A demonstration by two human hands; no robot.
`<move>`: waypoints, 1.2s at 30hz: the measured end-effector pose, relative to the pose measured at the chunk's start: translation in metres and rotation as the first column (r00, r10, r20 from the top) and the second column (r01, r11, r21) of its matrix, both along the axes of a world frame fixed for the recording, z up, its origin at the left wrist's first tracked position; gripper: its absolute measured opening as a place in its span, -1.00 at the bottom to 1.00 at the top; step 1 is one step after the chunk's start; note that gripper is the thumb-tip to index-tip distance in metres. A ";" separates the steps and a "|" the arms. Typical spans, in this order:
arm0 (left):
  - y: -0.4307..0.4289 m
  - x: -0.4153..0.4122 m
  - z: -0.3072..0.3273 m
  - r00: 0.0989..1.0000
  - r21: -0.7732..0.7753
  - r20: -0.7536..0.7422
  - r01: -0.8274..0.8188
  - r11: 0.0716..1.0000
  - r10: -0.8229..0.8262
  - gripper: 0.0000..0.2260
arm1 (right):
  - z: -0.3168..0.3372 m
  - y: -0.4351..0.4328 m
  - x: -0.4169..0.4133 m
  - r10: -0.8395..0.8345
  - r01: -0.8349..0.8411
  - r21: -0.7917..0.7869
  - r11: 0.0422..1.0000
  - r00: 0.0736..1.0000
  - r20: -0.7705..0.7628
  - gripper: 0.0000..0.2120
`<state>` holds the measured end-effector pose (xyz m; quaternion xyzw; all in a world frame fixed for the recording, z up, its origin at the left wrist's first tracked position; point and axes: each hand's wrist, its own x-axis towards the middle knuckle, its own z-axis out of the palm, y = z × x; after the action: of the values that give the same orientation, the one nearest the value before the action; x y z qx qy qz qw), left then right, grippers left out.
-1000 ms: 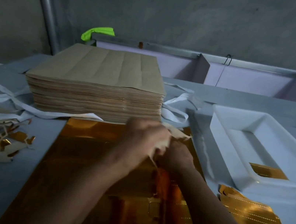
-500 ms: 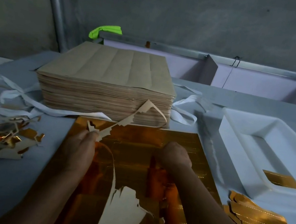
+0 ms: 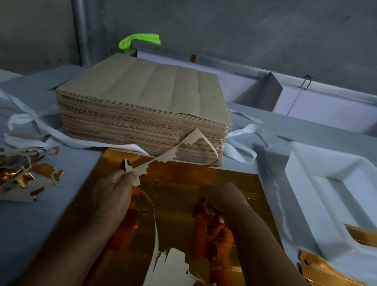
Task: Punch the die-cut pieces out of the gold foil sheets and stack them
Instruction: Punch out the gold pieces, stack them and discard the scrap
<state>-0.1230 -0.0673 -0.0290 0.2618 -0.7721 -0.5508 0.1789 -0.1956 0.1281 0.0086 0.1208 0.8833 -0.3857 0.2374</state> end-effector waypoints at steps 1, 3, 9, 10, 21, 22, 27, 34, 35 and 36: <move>0.000 0.000 0.000 1.000 0.000 0.000 0.007 1.000 -0.007 -0.79 | 0.001 -0.001 0.000 -0.010 0.011 -0.021 1.000 1.000 0.028 -0.75; 0.000 -0.001 -0.001 1.000 -0.006 0.000 0.011 1.000 -0.011 -0.78 | 0.002 -0.002 0.000 -0.027 0.029 -0.042 0.999 0.997 0.068 -0.75; 0.000 -0.002 -0.005 1.000 -0.030 0.013 0.010 1.000 -0.010 -0.79 | 0.003 -0.004 0.004 0.031 -0.028 -0.076 0.997 0.999 0.039 -0.83; 0.000 -0.003 -0.006 1.000 -0.029 0.018 0.008 1.000 -0.008 -0.79 | 0.002 -0.004 0.004 0.043 -0.042 -0.071 0.997 0.999 0.003 -0.85; 0.008 -0.002 -0.002 0.997 -0.110 -0.063 0.044 0.993 -0.051 -0.73 | 0.007 0.006 0.021 0.066 -0.086 -0.236 0.968 0.993 -0.093 -0.86; 0.010 -0.001 0.001 0.995 -0.116 -0.080 0.050 0.992 -0.059 -0.71 | 0.007 0.008 0.022 0.063 -0.086 -0.240 0.967 0.993 -0.104 -0.85; 0.023 0.005 0.014 0.989 -0.129 -0.112 0.083 0.988 -0.098 -0.71 | 0.010 0.029 0.027 0.041 -0.074 -0.211 0.975 0.987 -0.155 -0.85; 0.049 0.016 0.017 0.980 -0.037 -0.124 0.152 0.988 -0.155 -0.70 | 0.007 0.067 0.035 -0.011 -0.029 -0.253 0.967 0.988 -0.155 -0.85; 0.053 0.017 0.017 0.980 -0.032 -0.119 0.156 0.987 -0.159 -0.71 | 0.006 0.072 0.037 -0.015 -0.026 -0.252 0.967 0.987 -0.161 -0.84; 0.057 0.019 0.017 0.980 -0.023 -0.113 0.162 0.987 -0.163 -0.71 | 0.006 0.077 0.038 -0.016 -0.026 -0.247 0.969 0.986 -0.165 -0.83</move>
<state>-0.1044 -0.0103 -0.0116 0.1646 -0.7830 -0.5724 0.1792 -0.1573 0.2047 0.0143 0.0554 0.8451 -0.5013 0.1773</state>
